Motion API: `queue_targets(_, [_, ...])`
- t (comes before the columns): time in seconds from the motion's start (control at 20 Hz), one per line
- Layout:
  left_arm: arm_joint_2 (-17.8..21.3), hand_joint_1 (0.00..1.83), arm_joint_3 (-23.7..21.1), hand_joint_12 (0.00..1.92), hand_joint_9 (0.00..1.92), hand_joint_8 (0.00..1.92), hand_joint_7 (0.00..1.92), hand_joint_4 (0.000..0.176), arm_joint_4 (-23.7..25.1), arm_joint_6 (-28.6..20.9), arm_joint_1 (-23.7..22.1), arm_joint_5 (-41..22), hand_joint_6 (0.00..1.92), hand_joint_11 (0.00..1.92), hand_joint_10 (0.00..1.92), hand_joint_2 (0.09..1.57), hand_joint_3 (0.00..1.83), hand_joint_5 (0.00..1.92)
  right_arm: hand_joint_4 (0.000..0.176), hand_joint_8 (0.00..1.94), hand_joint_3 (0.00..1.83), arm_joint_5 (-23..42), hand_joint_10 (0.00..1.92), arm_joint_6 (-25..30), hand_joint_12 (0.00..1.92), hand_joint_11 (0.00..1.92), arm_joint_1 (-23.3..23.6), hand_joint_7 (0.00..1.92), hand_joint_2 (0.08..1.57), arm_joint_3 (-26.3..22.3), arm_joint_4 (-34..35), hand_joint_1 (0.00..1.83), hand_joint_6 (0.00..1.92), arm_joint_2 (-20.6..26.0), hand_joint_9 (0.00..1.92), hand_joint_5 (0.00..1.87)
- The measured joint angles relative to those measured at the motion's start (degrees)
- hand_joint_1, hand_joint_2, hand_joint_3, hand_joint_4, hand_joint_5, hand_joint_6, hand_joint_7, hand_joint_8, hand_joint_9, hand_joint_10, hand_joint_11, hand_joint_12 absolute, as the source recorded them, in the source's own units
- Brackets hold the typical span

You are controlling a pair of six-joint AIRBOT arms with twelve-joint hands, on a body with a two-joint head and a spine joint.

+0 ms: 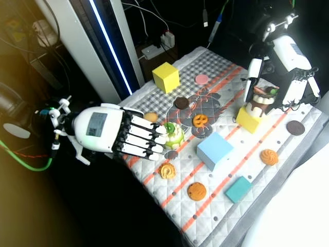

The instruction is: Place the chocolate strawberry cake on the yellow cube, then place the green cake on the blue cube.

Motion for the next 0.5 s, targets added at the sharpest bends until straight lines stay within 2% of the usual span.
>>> queue_targets(0.05, [0.0,0.92,0.0,1.36,0.85,0.11,1.03,0.042,-0.22,0.04,0.11,-0.04,0.37,0.14,0.27,1.0,0.0,0.93,0.044,0.0,0.0,-0.02,0.0,0.11,0.2,0.62,0.0,0.61,1.34,0.0,-0.02,0.37,0.0,-0.02,0.64,0.63])
queue_targets(0.1, [0.0,0.91,0.0,1.38,0.87,0.08,1.04,0.0,-0.28,0.09,0.13,0.0,0.13,0.17,0.25,0.97,0.0,0.96,0.044,0.0,0.0,0.04,0.0,0.17,0.21,0.62,0.0,0.61,1.34,0.0,-0.04,0.37,0.0,-0.04,0.64,0.63])
queue_targets(0.2, [0.0,0.92,0.0,1.37,0.89,0.05,1.04,0.0,-0.57,0.11,0.37,-0.17,0.02,0.17,0.22,0.94,0.0,0.97,0.053,0.0,0.0,0.04,0.0,0.33,0.22,0.6,-0.07,0.61,1.34,0.0,0.02,0.37,0.0,-0.13,0.64,0.63])
queue_targets(0.25, [0.0,0.91,-0.09,1.36,0.89,0.03,1.05,0.0,-0.76,0.07,0.74,-0.76,0.01,0.18,0.21,0.93,0.0,0.97,0.045,0.0,0.0,0.0,0.0,0.48,0.23,0.6,-0.07,0.61,1.34,0.0,0.0,0.38,0.0,-0.17,0.64,0.63])
queue_targets(0.45, [0.0,0.89,-0.13,1.39,0.91,0.02,1.04,0.0,-1.36,-0.09,1.42,-1.55,0.0,0.22,0.24,0.9,0.0,0.96,0.056,0.0,0.0,0.02,0.0,0.76,0.24,0.59,-0.13,0.62,1.34,0.0,-0.04,0.35,0.0,-0.17,0.65,0.64])
queue_targets(0.5, [0.04,0.89,-0.13,1.44,0.9,0.01,1.04,0.0,-1.6,-0.11,1.57,-1.79,0.0,0.23,0.27,0.89,0.0,0.94,0.049,0.0,0.0,-0.04,0.0,0.81,0.25,0.6,-0.13,0.62,1.34,0.0,-0.02,0.37,0.0,-0.17,0.65,0.64])
